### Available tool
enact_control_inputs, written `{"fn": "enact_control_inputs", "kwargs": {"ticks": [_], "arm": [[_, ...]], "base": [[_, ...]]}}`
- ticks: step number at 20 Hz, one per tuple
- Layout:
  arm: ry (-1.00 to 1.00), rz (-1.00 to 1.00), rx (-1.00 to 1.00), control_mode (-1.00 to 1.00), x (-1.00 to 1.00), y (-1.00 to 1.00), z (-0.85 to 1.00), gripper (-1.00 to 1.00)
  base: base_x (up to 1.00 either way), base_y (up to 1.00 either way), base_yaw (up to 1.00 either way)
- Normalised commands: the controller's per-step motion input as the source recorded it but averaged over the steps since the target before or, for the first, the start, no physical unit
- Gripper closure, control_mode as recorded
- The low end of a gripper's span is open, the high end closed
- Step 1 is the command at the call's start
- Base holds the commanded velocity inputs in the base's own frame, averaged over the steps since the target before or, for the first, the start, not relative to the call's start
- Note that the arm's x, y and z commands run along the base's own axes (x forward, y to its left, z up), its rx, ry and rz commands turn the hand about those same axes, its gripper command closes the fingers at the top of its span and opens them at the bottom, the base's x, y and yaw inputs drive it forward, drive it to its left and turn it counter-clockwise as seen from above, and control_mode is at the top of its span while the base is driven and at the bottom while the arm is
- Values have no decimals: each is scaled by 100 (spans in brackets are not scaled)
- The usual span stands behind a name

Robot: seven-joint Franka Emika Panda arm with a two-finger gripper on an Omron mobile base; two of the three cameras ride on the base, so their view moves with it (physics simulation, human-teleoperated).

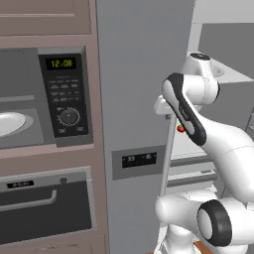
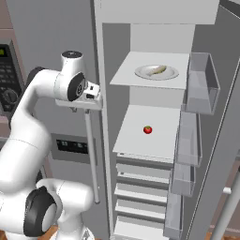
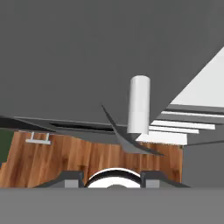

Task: Transport the fish from the fridge to the microwave and turn on the microwave.

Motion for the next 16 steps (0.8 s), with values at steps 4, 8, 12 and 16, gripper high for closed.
{"fn": "enact_control_inputs", "kwargs": {"ticks": [4,8,12,16], "arm": [[-17,-5,2,-100,-4,-22,0,-100],[-20,-22,10,-100,-14,-57,0,-100],[-2,-33,4,-100,-24,-68,0,-100],[2,-40,3,-100,-13,-74,0,-100]], "base": [[0,0,0],[0,0,0],[0,0,0],[0,0,0]]}}
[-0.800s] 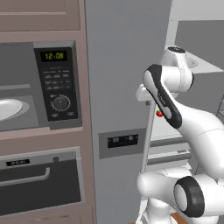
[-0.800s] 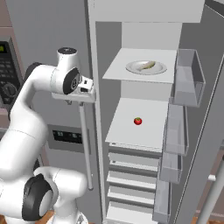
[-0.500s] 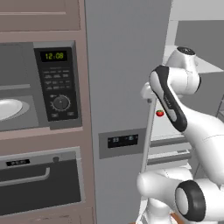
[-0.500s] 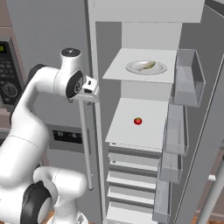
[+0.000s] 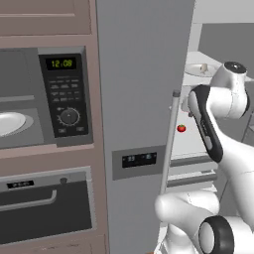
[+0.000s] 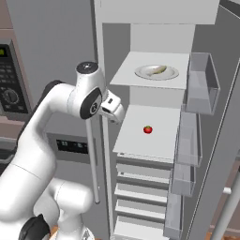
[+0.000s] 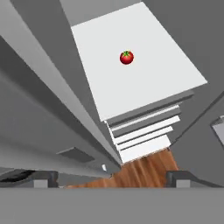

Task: Transport the fish from the fridge to the microwave and turn on the microwave.

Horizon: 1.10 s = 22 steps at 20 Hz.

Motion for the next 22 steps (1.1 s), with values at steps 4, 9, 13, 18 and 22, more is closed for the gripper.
{"fn": "enact_control_inputs", "kwargs": {"ticks": [4,9,13,18,22], "arm": [[10,-40,6,-100,0,-71,0,-100],[1,-29,5,-100,9,-70,1,-100],[3,-8,3,-100,26,-56,20,-100],[0,0,4,-100,6,-39,39,-100],[0,0,1,-100,6,-16,59,-100]], "base": [[0,0,0],[0,0,0],[0,0,0],[0,0,0],[0,0,0]]}}
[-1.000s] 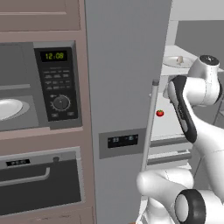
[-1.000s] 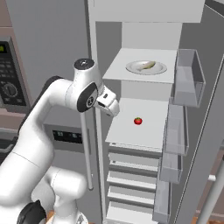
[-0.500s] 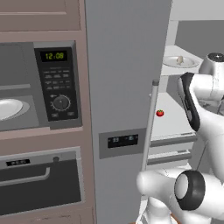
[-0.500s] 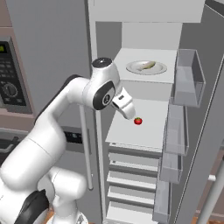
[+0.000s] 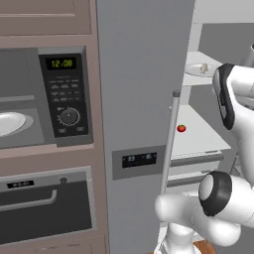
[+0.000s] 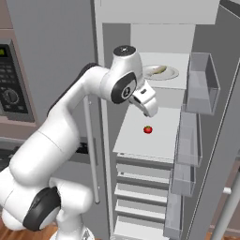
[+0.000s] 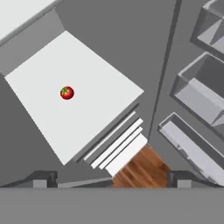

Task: Transport the fish from the fridge to the microwave and turn on the microwave.

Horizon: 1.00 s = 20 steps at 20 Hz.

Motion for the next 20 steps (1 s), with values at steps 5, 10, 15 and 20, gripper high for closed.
{"fn": "enact_control_inputs", "kwargs": {"ticks": [5,10,15,20], "arm": [[-6,1,0,-100,12,0,38,-100],[-8,6,0,-100,40,0,23,-100],[-21,10,-6,-100,36,0,1,-100],[-32,5,-13,-100,20,0,0,-100]], "base": [[0,0,0],[0,0,0],[0,0,0],[0,0,0]]}}
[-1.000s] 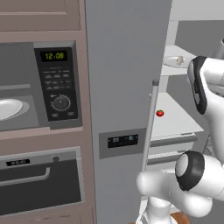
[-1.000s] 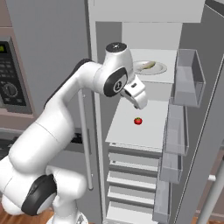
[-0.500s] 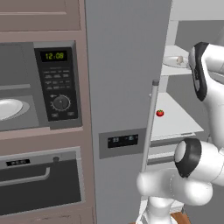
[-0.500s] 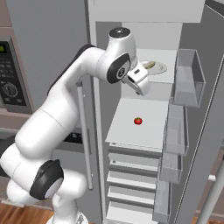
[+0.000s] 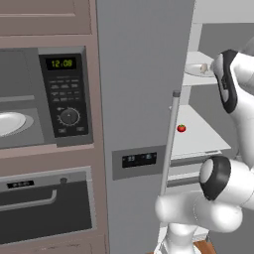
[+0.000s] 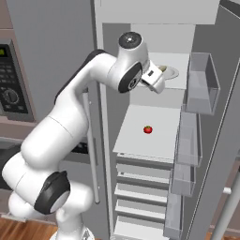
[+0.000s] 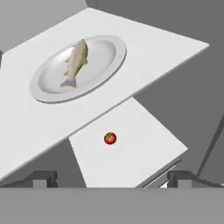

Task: Transport the fish from the fridge to the microwave and turn on the microwave.

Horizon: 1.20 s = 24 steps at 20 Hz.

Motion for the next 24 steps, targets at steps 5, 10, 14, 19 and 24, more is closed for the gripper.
{"fn": "enact_control_inputs", "kwargs": {"ticks": [5,10,14,19,24], "arm": [[-15,0,-11,-100,16,0,8,-100],[2,0,-8,-100,36,0,27,-100],[0,0,-8,-100,34,0,34,-100],[1,1,-6,-100,36,0,13,-100],[0,8,0,-100,30,-2,0,-100]], "base": [[0,0,0],[0,0,0],[0,0,0],[0,0,0],[0,0,0]]}}
